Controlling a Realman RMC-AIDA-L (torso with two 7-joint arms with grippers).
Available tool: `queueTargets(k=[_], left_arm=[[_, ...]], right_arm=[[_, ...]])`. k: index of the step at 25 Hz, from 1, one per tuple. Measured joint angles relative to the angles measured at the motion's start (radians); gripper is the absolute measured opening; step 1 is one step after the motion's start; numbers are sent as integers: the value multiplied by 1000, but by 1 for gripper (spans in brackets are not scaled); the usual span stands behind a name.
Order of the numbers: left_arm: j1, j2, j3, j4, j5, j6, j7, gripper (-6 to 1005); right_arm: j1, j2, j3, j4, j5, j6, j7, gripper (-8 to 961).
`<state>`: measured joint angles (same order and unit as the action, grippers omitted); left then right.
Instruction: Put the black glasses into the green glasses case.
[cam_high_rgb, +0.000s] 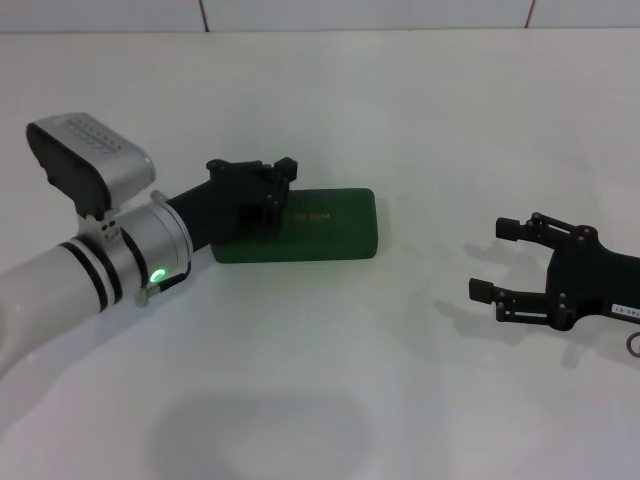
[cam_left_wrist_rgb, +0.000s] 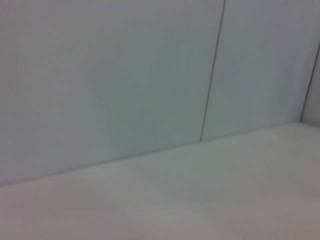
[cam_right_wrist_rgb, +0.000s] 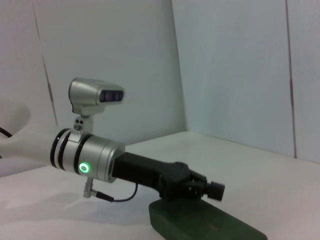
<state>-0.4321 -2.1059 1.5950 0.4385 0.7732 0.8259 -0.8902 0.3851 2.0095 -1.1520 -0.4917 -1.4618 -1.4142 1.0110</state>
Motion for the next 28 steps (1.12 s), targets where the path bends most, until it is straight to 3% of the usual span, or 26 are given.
queueTargets(k=[5,9,13,15,20,24,28], left_arm=[[-1,25,-2,36,12,83,-141,20],[-47,92,-12,59,130,180,-396,20],[-69,144,-59,51,180,343,-463,21],[-60,157,-97,50,198,408,-435,21],[3,166,-229,65,329,519,-346,38],[104,161,-329,115,446,559,-283,104],[218,143,-406,192,529,570,-256,267]], right_arm=[[0,0,0,1,0,-1,0,886],[0,-2,0,1,0,-3,0,886],[0,-4,0,1,0,-6,0,886],[0,-4,0,1,0,-7,-1,886],[-6,-8,0,-3,0,-9,-3,886],[-9,-20,4,-7,0,-19,-4,886],[-12,-39,3,-7,-3,-45,-7,886]])
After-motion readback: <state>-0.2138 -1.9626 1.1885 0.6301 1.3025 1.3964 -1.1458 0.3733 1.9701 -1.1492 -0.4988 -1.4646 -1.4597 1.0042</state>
